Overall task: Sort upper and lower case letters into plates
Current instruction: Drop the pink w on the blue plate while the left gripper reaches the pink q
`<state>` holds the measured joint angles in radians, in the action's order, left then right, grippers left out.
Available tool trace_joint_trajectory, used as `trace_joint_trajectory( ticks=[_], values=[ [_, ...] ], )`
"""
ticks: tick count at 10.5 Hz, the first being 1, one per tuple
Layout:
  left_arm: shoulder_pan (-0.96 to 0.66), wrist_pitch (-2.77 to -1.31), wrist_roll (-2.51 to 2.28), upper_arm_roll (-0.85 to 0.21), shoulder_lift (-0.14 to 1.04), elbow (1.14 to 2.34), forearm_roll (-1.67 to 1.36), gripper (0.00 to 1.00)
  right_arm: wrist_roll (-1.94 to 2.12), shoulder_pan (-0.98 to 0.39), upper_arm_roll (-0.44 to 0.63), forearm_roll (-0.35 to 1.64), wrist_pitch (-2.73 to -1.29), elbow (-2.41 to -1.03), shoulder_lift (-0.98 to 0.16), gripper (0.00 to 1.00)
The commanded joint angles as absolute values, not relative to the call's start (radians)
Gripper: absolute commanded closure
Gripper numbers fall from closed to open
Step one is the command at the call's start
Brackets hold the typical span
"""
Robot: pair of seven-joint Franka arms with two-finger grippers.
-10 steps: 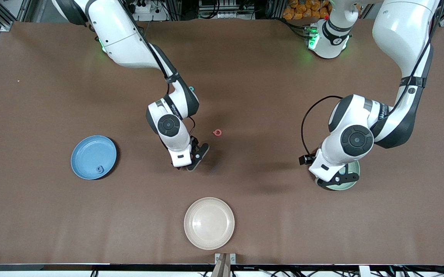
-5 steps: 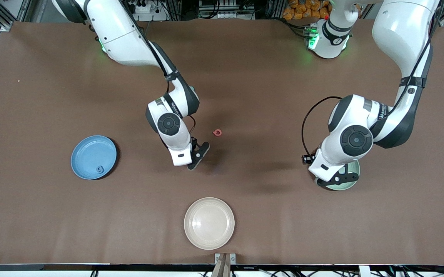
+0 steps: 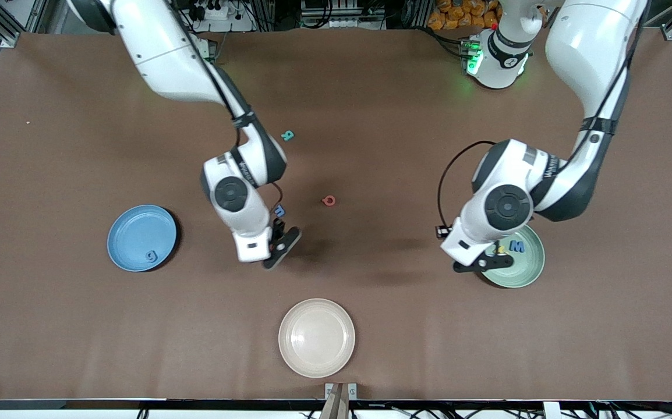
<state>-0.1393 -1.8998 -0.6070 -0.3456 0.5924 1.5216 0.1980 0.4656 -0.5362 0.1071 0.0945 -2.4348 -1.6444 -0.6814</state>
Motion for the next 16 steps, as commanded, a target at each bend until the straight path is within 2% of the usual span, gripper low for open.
trace_joint_trajectory(
  ticks=[1,3,6,8,9,10,11,13,16],
  values=[
    [-0.220,-1.905,-0.641,-0.331,0.633,1.491,0.172,0.33,0.482,-0.403,0.092,0.087,-2.316,-1.671,-0.589,1.00],
    [-0.299,-1.972,-0.753,-0.330,0.672,1.477,0.173,0.33,0.546,-0.289,0.091,0.090,-2.235,-1.681,-0.555,1.00],
    [-0.391,-2.124,-0.755,-0.334,0.712,1.477,0.173,0.33,0.581,-0.183,0.092,0.087,-2.018,-1.689,-0.477,1.00],
    [-0.457,-2.215,-0.718,-0.334,0.745,1.479,0.184,0.30,0.615,-0.120,0.092,0.086,-1.982,-1.689,-0.485,1.00],
    [-0.481,-2.247,-0.650,-0.336,0.762,1.480,0.211,0.27,0.641,-0.097,0.091,0.089,-1.983,-1.689,-0.497,0.90],
    [-0.501,-2.266,-0.576,-0.342,0.779,1.482,0.274,0.26,0.643,-0.083,0.091,0.095,-1.986,-1.687,-0.508,0.53],
    [-0.521,-2.278,-0.508,-0.350,0.796,1.482,0.316,0.25,0.640,-0.080,0.091,0.098,-1.988,-1.686,-0.514,0.01],
    [-0.529,-2.295,-0.351,-0.387,0.825,1.483,0.363,0.13,0.632,-0.080,0.089,0.100,-1.994,-1.684,-0.520,0.00],
    [-0.555,-2.310,-0.234,-0.393,0.850,1.482,0.376,0.14,0.630,-0.083,0.089,0.101,-2.026,-1.675,-0.528,0.00]
  ],
)
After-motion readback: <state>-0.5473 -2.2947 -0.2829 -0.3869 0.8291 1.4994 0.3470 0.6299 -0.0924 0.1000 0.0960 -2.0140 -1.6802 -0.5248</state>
